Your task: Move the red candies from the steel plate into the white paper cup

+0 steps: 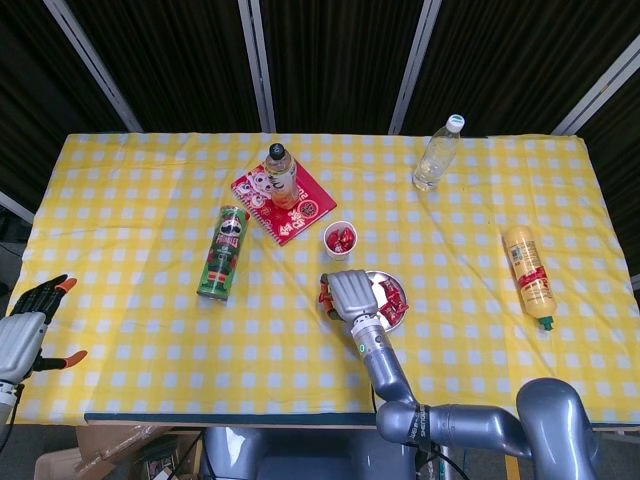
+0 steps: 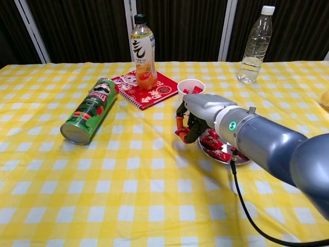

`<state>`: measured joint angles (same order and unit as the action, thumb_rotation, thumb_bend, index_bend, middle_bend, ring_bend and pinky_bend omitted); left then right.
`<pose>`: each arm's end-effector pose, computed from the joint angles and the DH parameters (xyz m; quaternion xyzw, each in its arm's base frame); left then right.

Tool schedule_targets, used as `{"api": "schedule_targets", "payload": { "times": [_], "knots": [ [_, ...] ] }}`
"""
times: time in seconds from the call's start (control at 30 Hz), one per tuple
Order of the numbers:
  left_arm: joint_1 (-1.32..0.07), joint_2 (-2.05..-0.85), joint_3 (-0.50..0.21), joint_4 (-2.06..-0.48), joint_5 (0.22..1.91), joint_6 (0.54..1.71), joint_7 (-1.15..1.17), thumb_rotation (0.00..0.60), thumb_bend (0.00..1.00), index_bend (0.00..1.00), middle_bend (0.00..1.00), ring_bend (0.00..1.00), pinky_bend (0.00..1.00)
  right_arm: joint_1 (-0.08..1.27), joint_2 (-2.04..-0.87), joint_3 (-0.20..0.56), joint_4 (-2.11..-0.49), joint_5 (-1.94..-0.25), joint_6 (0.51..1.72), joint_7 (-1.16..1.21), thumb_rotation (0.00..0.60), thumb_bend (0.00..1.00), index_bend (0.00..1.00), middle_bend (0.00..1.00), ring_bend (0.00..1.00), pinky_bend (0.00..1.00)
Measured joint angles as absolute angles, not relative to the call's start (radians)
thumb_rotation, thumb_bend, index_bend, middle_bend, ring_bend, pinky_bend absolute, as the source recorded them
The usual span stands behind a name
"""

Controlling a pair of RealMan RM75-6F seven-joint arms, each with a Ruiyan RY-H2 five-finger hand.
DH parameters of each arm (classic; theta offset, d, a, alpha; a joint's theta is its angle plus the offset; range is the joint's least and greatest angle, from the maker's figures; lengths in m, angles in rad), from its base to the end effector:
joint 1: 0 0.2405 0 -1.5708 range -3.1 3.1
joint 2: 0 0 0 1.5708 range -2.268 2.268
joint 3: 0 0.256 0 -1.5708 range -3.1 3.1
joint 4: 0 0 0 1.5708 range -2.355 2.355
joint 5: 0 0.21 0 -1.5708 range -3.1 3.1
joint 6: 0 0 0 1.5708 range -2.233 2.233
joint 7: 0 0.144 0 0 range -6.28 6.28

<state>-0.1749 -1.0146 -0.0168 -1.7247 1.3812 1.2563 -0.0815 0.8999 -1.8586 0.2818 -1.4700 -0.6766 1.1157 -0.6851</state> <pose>-0.3103 0.1957 0.1535 -0.6015 -0.4886 -0.3409 0.5322 -0.0705 -0.3310 -0.0879 0.7028 -0.4530 0.3438 0.4274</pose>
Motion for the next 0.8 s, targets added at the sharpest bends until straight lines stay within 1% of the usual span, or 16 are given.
{"api": "schedule_targets", "payload": {
  "times": [0.1,0.2,0.33,0.5,0.8],
  "knots": [
    [-0.174,-1.016,-0.017,-1.724,1.381,1.259,-0.078,0.6,0.03,0.0,0.0,0.0,0.0,0.894,-1.822,0.291,-1.535,-0.703,1.143,-0.687,0.6,0.57,0.59,0.82,0.91,0.92],
    [-0.174,-1.018,-0.018,-1.725,1.379,1.261,-0.072,0.6,0.03,0.0,0.0,0.0,0.0,0.891,-1.778,0.317,-1.585,-0.719,1.166,-0.691,0.6,0.57,0.59,0.82,0.91,0.92],
    [-0.173,-1.021,-0.02,-1.729,1.371,1.264,-0.061,0.6,0.03,0.0,0.0,0.0,0.0,0.898,-1.743,0.36,-1.594,-0.724,1.177,-0.695,0.6,0.57,0.59,0.82,0.91,0.92],
    [-0.174,-1.023,-0.023,-1.736,1.359,1.261,-0.048,0.6,0.03,0.0,0.0,0.0,0.0,0.925,-1.727,0.417,-1.55,-0.704,1.158,-0.687,0.6,0.57,0.59,0.82,0.91,0.92],
    [-0.179,-1.026,-0.03,-1.747,1.325,1.247,-0.025,0.6,0.03,0.0,0.0,0.0,0.0,0.991,-1.73,0.46,-1.406,-0.629,1.073,-0.685,0.6,0.57,0.59,0.82,0.91,0.92]
  ]
}}
